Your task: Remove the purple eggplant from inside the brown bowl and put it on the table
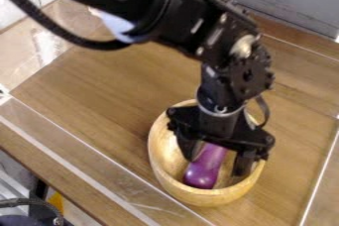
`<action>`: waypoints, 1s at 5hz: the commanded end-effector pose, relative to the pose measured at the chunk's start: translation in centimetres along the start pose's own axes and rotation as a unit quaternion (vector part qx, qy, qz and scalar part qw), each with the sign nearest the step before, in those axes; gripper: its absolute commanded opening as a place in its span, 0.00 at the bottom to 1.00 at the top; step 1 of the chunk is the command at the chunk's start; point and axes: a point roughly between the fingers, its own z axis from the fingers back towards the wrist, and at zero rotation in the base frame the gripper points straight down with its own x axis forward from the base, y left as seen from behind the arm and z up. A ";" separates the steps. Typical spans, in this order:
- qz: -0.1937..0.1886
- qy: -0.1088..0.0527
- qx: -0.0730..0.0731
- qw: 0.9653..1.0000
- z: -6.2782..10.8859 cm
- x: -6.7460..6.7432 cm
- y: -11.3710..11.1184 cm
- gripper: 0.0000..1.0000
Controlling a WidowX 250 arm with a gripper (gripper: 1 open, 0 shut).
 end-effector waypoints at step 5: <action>0.049 -0.022 -0.013 0.998 -0.7 2.0 -0.2 0.00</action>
